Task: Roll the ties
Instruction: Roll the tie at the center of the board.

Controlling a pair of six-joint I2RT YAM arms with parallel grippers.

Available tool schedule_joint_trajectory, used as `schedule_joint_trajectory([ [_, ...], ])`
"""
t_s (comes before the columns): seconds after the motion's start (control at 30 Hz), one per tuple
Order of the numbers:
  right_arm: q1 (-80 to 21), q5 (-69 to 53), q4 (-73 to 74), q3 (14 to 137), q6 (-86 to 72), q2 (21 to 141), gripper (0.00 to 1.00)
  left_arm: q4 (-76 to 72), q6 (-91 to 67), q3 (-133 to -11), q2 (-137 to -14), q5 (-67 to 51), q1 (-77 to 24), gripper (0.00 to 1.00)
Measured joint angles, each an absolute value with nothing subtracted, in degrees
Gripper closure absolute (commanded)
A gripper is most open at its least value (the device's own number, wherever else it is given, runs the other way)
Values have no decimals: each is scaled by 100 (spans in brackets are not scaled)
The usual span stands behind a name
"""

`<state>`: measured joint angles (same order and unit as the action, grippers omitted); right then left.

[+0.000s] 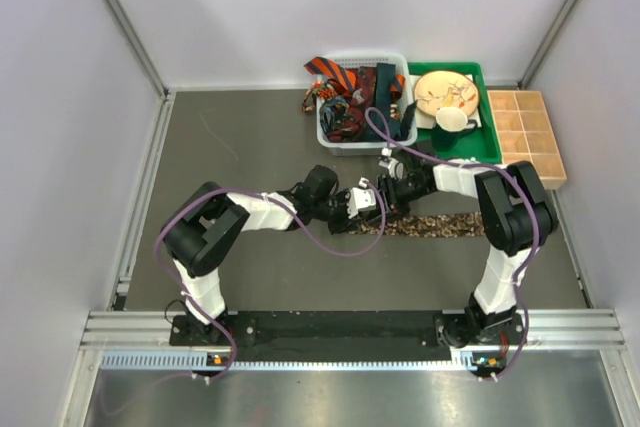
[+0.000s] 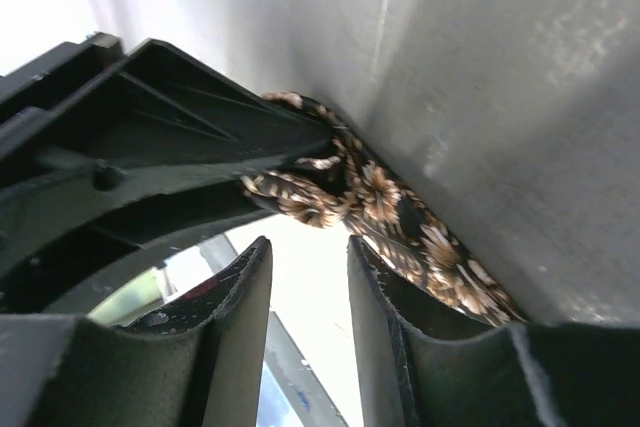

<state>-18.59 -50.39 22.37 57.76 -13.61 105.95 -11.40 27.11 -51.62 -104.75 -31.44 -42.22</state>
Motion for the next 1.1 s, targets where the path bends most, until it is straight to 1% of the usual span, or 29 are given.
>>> schedule_joint_trajectory([
  [0.27, -1951, -5240, 1984, 5776, -1636, 10897, 63, -1098, 2722, -5186, -10475, -3120, -4237, 84],
  [0.37, -2045, -5240, 1944, 5778, -1673, 10967, 67, -1079, 2729, -5194, -10475, -3118, -4237, 84],
  [0.43, -2056, -5240, 1927, 5778, -1697, 10969, 79, -1070, 2738, -5196, -10475, -3118, -4237, 83],
  [0.47, -2058, -5240, 1916, 5778, -1702, 10971, 92, -1070, 2740, -5196, -10475, -3118, -4237, 83],
  [0.5, -2058, -5234, 1900, 5778, -1719, 10975, 99, -1068, 2740, -5196, -10475, -3120, -4237, 82],
  [0.6, -2062, -5210, 1883, 5778, -1772, 10984, 100, -1066, 2749, -5196, -10475, -3120, -4237, 76],
  [0.63, -2062, -5194, 1887, 5778, -1776, 10986, 100, -1066, 2755, -5196, -10475, -3120, -4237, 66],
  [0.73, -2062, -5162, 1909, 5780, -1763, 10989, 100, -1059, 2805, -5196, -10475, -3146, -4233, 54],
  [0.77, -2062, -5137, 1922, 5780, -1758, 10989, 100, -1052, 2840, -5196, -10475, -3170, -4222, 38],
  [0.83, -2071, -5057, 1942, 5780, -1747, 10991, 100, -1009, 2856, -5196, -10475, -3273, -4180, 25],
  [0.87, -2073, -4991, 1957, 5782, -1728, 11002, 100, -954, 2840, -5179, -10475, -3395, -4121, 15],
  [0.97, -2073, -4869, 2043, 5787, -1671, 11050, 100, -1181, 2724, -4982, -10429, -3841, -3844, 7],
  [1.03, -2073, -4851, 2106, 5813, -1653, 11072, 100, -1551, 2580, -4661, -10320, -4134, -3625, 5],
  [1.1, -2073, -4851, 2176, 5867, -1645, 11113, 100, -1848, 2504, -4414, -10259, -4355, -3481, 5],
])
